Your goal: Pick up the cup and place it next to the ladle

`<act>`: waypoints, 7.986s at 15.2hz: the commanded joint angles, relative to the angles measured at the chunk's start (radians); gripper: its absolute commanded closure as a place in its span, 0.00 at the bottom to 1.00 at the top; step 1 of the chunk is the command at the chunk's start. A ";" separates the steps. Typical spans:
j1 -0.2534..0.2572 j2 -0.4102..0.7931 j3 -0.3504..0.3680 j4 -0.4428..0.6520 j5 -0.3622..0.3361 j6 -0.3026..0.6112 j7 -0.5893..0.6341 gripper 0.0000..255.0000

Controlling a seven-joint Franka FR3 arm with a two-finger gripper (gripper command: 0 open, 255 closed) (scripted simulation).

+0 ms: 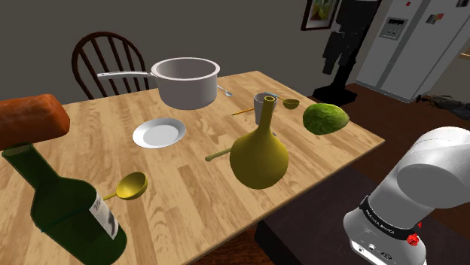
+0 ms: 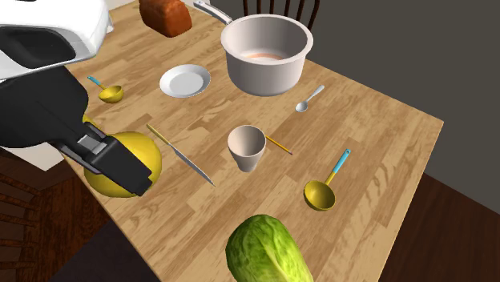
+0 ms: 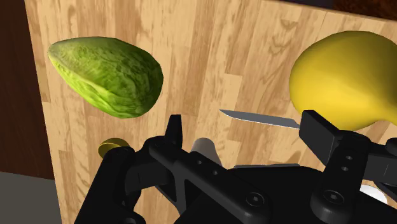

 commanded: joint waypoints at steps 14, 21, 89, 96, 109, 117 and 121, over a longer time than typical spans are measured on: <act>-0.013 0.417 0.073 0.026 -0.048 0.379 0.099 0.00; -0.024 0.684 0.104 0.140 -0.115 0.519 0.171 0.00; -0.027 0.774 0.110 0.564 -0.129 0.183 0.129 1.00; 0.039 0.735 0.184 0.538 -0.115 0.147 0.261 1.00; 0.185 0.776 0.357 0.601 -0.097 0.073 0.571 1.00; 0.292 0.899 0.462 0.745 -0.129 0.008 0.778 1.00; 0.361 0.991 0.506 0.853 -0.165 -0.037 0.884 1.00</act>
